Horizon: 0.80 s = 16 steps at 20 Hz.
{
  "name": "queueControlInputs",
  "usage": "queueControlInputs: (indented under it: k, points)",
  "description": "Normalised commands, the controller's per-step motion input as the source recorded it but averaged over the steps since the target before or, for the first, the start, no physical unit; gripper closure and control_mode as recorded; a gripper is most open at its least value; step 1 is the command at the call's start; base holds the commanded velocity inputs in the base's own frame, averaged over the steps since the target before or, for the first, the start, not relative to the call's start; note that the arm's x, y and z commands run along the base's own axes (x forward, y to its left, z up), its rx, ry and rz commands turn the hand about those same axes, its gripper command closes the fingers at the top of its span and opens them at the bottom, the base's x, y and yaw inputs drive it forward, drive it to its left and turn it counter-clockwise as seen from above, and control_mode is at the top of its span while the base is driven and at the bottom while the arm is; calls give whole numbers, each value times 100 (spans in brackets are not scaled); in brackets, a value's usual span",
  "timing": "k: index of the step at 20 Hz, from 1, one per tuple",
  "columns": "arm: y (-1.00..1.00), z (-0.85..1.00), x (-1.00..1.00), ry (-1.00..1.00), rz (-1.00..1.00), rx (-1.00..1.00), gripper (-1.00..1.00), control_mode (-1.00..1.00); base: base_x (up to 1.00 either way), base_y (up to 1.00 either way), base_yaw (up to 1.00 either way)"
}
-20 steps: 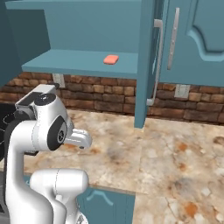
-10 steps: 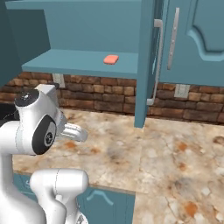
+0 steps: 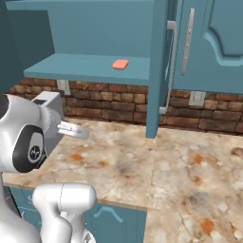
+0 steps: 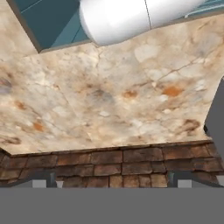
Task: Locate and retrieve the spray and bar soap from the cabinet. Place them next to the sink.
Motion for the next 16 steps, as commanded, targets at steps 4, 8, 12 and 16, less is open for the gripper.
queueControlInputs:
  k: [4,8,12,16]
  points:
    - [-1,38,3,3,1,4,-100,-100,0,0,0]
    - [-8,37,14,16,5,-2,-100,-100,0,0,0]
    - [-14,36,36,20,3,-1,-100,-100,0,0,0]
    - [-8,19,36,1,9,0,-100,-100,0,0,0]
